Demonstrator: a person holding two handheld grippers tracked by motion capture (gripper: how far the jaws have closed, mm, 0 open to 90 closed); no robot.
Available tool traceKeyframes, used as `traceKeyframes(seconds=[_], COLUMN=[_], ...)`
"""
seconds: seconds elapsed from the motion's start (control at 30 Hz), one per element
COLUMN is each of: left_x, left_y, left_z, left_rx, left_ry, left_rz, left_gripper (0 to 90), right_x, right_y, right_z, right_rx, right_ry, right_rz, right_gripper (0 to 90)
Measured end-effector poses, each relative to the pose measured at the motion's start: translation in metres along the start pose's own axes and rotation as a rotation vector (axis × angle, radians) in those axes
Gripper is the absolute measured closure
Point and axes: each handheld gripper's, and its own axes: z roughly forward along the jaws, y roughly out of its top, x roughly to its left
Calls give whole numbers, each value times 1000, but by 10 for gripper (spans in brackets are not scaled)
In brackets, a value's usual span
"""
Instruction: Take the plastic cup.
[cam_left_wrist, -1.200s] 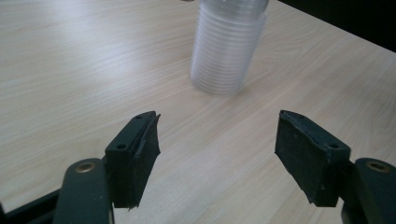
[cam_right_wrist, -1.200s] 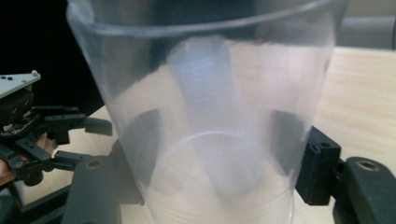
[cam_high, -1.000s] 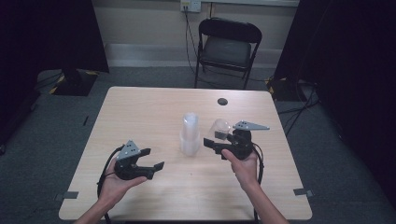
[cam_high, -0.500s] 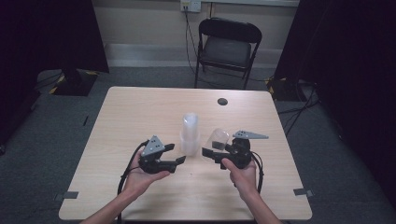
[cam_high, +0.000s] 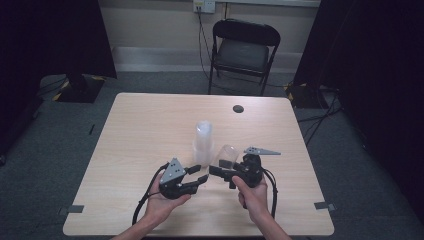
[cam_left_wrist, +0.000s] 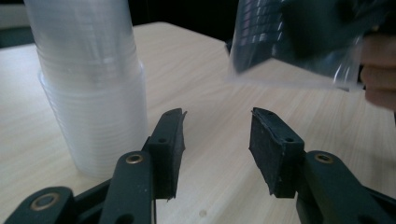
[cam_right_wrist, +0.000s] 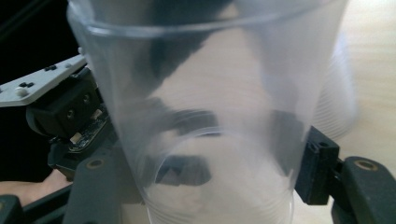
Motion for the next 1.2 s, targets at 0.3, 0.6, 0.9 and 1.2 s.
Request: traceKeyframes(seconds=[0.3, 0.6, 0.9, 1.2], left_x=[-7, -17, -16, -20], left_y=[-1, -1, 1, 3], left_z=[-2, -3, -2, -4], left_rx=[-58, -98, -143, -164], left_ry=[1, 48, 75, 81], left_rz=[65, 148, 152, 176], left_gripper=[620, 651, 633, 737], right_x=[3, 5, 8, 7], right_y=[-6, -11, -12, -14], right_z=[11, 18, 20, 24], right_rx=[29, 35, 22, 49], right_ry=[87, 144, 198, 237], right_rz=[91, 159, 232, 261], right_gripper=[344, 344, 350, 344])
